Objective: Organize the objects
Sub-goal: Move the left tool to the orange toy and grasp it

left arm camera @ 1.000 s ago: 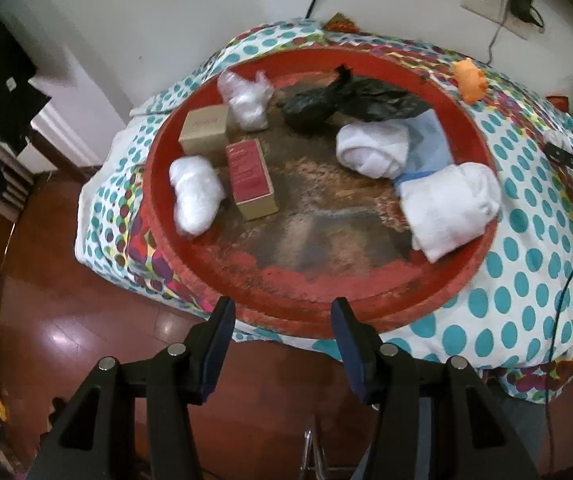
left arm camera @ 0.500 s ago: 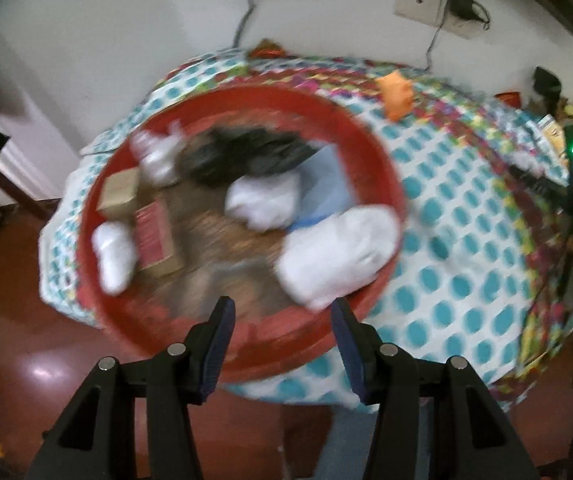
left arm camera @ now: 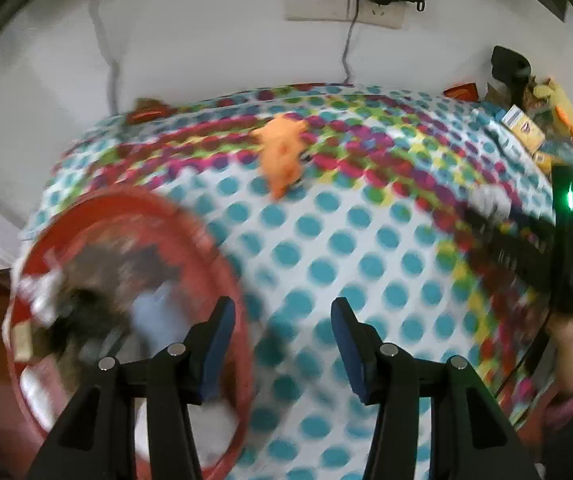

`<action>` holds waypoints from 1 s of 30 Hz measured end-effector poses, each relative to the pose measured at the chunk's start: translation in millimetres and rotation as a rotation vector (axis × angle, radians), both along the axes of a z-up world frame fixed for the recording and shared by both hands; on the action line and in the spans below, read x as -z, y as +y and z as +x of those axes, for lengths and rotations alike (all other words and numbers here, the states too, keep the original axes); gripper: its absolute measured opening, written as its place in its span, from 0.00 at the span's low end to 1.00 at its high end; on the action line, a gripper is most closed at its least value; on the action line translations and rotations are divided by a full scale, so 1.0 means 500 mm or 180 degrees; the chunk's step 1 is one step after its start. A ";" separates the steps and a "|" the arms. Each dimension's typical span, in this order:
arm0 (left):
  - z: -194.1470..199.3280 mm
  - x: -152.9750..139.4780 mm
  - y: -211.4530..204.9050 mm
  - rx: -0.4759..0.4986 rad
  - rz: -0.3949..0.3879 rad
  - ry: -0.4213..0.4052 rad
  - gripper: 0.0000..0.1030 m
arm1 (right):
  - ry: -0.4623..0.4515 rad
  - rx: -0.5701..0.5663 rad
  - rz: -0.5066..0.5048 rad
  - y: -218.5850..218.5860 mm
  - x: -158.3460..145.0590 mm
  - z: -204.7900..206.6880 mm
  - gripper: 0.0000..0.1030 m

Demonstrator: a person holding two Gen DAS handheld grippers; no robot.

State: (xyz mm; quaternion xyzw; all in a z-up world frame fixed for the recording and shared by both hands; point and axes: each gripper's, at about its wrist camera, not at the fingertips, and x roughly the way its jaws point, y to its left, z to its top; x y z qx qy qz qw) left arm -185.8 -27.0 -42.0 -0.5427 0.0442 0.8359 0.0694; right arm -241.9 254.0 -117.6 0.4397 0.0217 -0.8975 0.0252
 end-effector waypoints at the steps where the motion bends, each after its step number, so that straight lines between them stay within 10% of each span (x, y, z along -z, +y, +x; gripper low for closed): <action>1: -0.022 0.002 0.002 -0.0030 0.0046 -0.0032 0.50 | -0.0001 -0.0003 0.0000 -0.001 0.000 0.000 0.61; 12: -0.263 0.051 0.001 -0.0682 0.0488 -0.0426 0.51 | -0.0030 -0.0085 -0.0044 -0.011 0.004 0.000 0.71; 30: -0.313 0.105 0.025 -0.0679 0.0004 -0.0239 0.41 | -0.0040 -0.0109 -0.0058 -0.011 0.004 0.000 0.73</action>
